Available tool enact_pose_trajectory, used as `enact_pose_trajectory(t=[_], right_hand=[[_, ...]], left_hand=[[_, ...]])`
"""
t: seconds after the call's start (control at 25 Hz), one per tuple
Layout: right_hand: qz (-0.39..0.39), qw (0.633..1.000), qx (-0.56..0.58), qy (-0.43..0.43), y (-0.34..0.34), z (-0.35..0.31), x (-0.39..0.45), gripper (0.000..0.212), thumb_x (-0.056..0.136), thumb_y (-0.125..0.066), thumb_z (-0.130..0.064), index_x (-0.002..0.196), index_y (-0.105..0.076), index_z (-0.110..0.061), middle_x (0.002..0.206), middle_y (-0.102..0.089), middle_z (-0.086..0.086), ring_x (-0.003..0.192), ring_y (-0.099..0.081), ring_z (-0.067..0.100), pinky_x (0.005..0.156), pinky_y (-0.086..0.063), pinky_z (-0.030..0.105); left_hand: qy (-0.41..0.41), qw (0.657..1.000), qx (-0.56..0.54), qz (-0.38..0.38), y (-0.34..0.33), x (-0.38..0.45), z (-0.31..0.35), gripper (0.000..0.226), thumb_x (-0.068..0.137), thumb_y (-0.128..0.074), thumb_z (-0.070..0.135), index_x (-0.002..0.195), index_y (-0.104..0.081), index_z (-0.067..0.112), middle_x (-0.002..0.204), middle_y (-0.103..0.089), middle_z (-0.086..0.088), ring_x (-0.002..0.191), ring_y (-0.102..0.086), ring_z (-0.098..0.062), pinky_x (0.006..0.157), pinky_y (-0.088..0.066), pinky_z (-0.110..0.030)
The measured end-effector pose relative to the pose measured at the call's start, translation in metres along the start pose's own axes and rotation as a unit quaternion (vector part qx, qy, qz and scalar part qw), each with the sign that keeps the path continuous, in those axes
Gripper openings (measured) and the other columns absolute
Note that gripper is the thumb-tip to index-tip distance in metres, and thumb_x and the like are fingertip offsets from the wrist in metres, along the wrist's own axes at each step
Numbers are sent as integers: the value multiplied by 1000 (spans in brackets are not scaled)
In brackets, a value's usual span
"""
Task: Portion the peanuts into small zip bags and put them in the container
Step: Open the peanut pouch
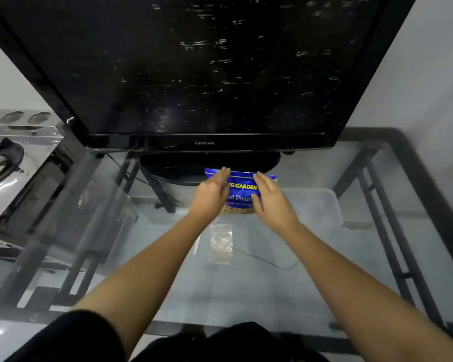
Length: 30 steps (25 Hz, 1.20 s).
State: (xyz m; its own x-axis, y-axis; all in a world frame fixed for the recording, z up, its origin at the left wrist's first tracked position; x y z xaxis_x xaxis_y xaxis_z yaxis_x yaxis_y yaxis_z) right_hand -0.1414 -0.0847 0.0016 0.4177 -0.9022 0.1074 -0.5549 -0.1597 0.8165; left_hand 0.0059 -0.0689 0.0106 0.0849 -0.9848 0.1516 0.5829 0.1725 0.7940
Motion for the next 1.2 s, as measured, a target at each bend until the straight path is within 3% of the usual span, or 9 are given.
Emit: enact_pose_trajectory(t=[0.16,0.4,0.52,0.6,0.8,0.96,1.08,1.12,1.2], right_hand=[[0,998,-65,-2,3,0,33,47,97,-42,-16,143,-32,-10,149,-34,6,136,-32,21,108,-35,33],[6,995,-95,23,-5,8,40,53,84,-65,-15,132,-47,-5,129,-53,15,119,-49,27,87,-54,42],[24,985,-143,89,-7,6,36,62,63,-83,-25,116,-60,-2,109,-65,16,102,-63,26,66,-60,37],[35,973,-196,117,-6,3,36,64,47,-90,-32,99,-67,-3,91,-70,11,83,-68,22,56,-56,29],[60,986,-129,87,3,-1,52,28,65,-82,-16,85,-67,-3,78,-69,12,70,-67,28,64,-51,34],[86,975,-168,121,8,-9,51,28,59,-84,-26,73,-68,-8,68,-69,4,62,-67,20,64,-46,26],[109,969,-184,127,12,-13,50,35,70,-51,-40,71,-70,-11,65,-68,1,58,-66,19,66,-28,20],[110,970,-181,123,13,-12,51,35,69,-51,-40,71,-71,-12,64,-68,1,58,-66,19,66,-27,21],[103,971,-180,116,10,-8,51,24,64,-70,-34,73,-71,-11,66,-69,1,60,-66,19,68,-35,19]], left_hand=[[-22,996,41,-74,-1,39,-4,44,93,-53,17,135,-45,5,140,-49,-16,132,-44,-27,108,-37,-37],[-5,987,-12,-163,-5,65,-22,24,89,-60,23,106,-62,6,106,-67,-12,102,-62,-21,77,-55,-35],[-1,983,-31,-181,-3,72,-24,23,86,-64,23,101,-65,6,100,-70,-11,96,-63,-16,76,-55,-33],[-5,983,-31,-183,-4,74,-25,24,85,-65,23,100,-67,5,98,-71,-12,95,-65,-17,77,-55,-33],[32,969,-83,-232,-5,79,-27,19,85,-65,24,95,-68,8,89,-70,0,91,-65,-10,65,-50,-16],[60,942,-105,-314,-9,87,-17,15,86,-63,28,92,-68,16,85,-68,6,86,-65,-7,66,-48,-17],[42,928,-70,-364,-14,91,-11,14,87,-62,25,93,-68,14,86,-70,3,85,-66,-6,69,-50,-19],[31,924,-60,-377,-15,92,-10,13,87,-61,25,92,-68,15,86,-70,3,85,-66,-7,70,-52,-20],[-7,915,-23,-402,-17,94,-6,7,87,-61,25,90,-65,20,85,-69,8,85,-66,-8,70,-53,-21]])
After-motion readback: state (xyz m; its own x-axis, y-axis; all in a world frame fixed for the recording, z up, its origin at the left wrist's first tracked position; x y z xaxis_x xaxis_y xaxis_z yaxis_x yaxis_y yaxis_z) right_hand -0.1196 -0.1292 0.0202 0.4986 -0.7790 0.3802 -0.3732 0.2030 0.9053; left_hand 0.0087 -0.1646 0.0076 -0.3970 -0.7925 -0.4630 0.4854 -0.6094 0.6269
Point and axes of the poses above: each hand's wrist, its own x-axis towards the middle knuckle, its own y-axis out of the back of the hand, z = x × y, the point moved 7 cm from there along x, towards the middle knuckle
